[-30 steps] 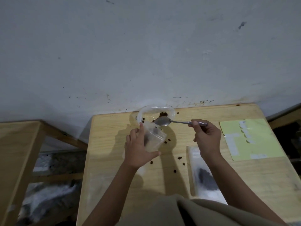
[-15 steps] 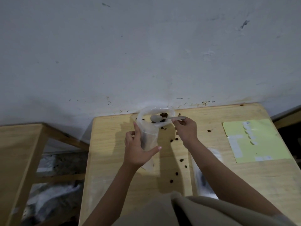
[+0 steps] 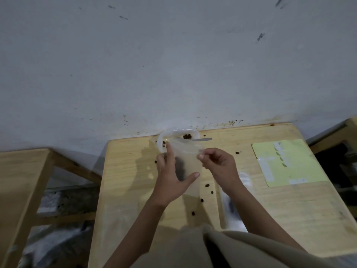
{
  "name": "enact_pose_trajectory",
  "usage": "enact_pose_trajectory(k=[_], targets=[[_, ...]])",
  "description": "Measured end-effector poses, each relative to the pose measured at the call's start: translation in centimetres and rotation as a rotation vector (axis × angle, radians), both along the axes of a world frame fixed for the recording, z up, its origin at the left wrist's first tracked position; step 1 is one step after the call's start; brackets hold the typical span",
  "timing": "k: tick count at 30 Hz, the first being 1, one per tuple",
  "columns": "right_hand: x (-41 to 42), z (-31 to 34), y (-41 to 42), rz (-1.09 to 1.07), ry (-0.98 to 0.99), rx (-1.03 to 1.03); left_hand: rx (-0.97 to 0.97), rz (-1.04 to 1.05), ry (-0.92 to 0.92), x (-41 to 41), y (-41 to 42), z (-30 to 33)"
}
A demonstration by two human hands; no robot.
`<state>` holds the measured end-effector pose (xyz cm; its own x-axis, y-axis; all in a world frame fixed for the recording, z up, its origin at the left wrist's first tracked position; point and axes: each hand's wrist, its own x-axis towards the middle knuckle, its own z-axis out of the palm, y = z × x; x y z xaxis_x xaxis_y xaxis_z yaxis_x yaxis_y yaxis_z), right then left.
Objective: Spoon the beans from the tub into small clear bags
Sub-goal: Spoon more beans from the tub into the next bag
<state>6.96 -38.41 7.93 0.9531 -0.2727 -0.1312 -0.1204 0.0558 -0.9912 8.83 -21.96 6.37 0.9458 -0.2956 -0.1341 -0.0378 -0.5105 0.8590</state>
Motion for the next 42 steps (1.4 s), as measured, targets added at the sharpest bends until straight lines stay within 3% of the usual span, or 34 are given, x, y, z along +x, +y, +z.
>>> enact_pose_trajectory(k=[5, 8, 16, 19, 28, 35, 42], targets=[[-1.5, 1.3, -0.6, -0.097, -0.026, -0.004, -0.269, 0.259, -0.089, -1.9, -0.1, 2.0], [-2.7, 1.7, -1.2, -0.092, -0.022, -0.028, -0.368, 0.293, -0.043, -2.4, -0.5, 3.1], [-6.2, 2.5, -2.6, 0.002, -0.008, -0.001, -0.37, 0.237, -0.074, -5.0, -2.7, 3.5], [-7.3, 2.1, -3.1, -0.055, 0.026, -0.003, -0.365, 0.218, -0.08, -5.9, -3.7, 3.4], [-8.7, 2.4, -5.7, -0.06, 0.003, -0.088, -0.457, 0.144, 0.155, -7.3, -6.8, 3.4], [-9.2, 2.7, -6.9, -0.031, -0.009, 0.054, -0.367, 0.199, 0.085, -7.5, -9.0, 2.8], [-8.9, 2.3, -9.5, -0.037, 0.007, 0.013, -0.468, 0.155, 0.142, -8.6, -11.4, 3.4]])
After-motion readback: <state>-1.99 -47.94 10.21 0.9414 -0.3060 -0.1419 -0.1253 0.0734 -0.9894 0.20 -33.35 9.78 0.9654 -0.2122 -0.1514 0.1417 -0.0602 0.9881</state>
